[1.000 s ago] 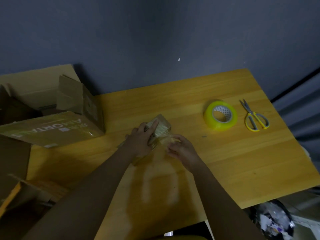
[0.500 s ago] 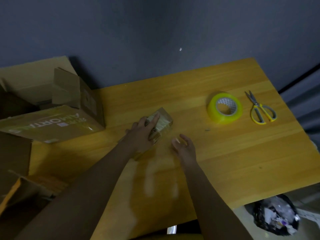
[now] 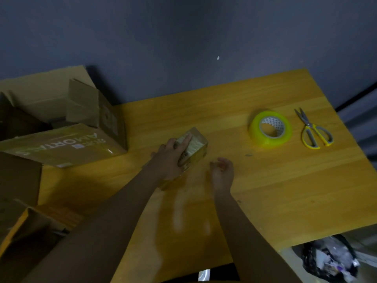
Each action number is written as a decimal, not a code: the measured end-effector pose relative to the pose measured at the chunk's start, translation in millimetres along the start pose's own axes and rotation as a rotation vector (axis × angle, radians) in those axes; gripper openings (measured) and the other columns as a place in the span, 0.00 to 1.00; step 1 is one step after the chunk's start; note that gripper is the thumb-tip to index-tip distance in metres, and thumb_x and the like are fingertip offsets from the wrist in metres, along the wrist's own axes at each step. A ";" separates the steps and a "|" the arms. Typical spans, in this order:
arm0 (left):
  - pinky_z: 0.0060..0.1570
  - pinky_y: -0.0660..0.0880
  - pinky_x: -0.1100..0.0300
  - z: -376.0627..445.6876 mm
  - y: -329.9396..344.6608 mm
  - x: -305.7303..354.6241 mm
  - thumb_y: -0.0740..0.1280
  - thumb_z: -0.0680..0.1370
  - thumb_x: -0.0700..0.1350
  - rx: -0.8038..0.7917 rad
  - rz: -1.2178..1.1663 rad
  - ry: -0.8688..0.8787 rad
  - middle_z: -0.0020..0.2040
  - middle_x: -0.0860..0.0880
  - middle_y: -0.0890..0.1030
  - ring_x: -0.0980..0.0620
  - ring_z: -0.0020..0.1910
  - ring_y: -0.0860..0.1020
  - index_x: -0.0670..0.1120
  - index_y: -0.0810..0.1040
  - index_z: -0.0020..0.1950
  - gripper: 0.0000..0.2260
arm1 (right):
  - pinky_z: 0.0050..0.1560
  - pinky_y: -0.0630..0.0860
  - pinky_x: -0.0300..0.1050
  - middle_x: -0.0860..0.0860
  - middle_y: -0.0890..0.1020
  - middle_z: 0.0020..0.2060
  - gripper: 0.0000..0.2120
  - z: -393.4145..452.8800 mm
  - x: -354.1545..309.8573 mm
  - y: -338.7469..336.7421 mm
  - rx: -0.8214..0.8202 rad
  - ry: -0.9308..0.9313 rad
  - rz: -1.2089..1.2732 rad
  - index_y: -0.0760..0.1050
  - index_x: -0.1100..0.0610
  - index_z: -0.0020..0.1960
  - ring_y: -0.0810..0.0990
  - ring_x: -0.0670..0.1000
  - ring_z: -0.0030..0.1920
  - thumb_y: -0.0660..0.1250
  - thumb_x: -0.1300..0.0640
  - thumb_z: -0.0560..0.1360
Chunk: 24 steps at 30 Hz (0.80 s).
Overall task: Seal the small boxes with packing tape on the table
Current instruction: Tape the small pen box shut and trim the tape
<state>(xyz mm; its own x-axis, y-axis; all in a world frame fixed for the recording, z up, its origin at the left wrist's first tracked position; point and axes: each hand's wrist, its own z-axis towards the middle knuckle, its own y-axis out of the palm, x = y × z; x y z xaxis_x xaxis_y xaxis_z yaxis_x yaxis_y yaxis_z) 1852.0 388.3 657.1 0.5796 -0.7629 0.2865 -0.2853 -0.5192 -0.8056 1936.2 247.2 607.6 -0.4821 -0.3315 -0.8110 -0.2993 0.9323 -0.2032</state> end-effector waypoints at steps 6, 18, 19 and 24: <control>0.61 0.65 0.41 0.5 -1.1 -0.1 0.65 0.78 0.54 0.004 -0.013 0.002 0.74 0.48 0.53 0.40 0.67 0.61 0.64 0.33 0.74 0.41 | 0.33 0.73 0.41 0.52 0.76 0.25 0.15 -15.1 -27.8 19.8 -0.396 0.255 0.596 0.71 0.61 0.38 0.74 0.52 0.30 0.49 0.71 0.76; 0.62 0.61 0.42 0.8 -0.9 -1.7 0.65 0.79 0.52 -0.014 -0.026 0.001 0.75 0.49 0.50 0.40 0.69 0.59 0.65 0.33 0.74 0.41 | 0.39 0.77 0.49 0.57 0.75 0.30 0.16 22.4 -9.0 35.2 -0.315 0.194 0.090 0.71 0.62 0.31 0.75 0.56 0.32 0.55 0.73 0.75; 0.62 0.61 0.42 0.4 -1.9 -1.7 0.65 0.78 0.52 -0.021 -0.028 -0.002 0.75 0.48 0.50 0.40 0.69 0.58 0.65 0.33 0.74 0.41 | 0.42 0.77 0.48 0.56 0.77 0.34 0.15 24.5 -5.2 30.8 -0.338 0.164 0.015 0.73 0.62 0.33 0.76 0.56 0.37 0.57 0.72 0.76; 0.63 0.60 0.42 -1.7 -5.3 -1.3 0.64 0.79 0.51 -0.040 -0.035 -0.008 0.75 0.48 0.50 0.39 0.69 0.58 0.65 0.32 0.74 0.41 | 0.60 0.68 0.41 0.53 0.70 0.66 0.23 6.8 -5.2 -6.8 -0.310 -0.404 -0.473 0.65 0.59 0.71 0.69 0.52 0.67 0.60 0.67 0.77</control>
<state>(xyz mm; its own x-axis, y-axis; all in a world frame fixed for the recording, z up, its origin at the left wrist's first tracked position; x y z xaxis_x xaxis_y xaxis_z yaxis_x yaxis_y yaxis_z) 1851.4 391.3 661.9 0.5956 -0.7411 0.3098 -0.2948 -0.5604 -0.7739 1946.3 243.5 609.5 0.0840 -0.5560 -0.8269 -0.6521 0.5968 -0.4675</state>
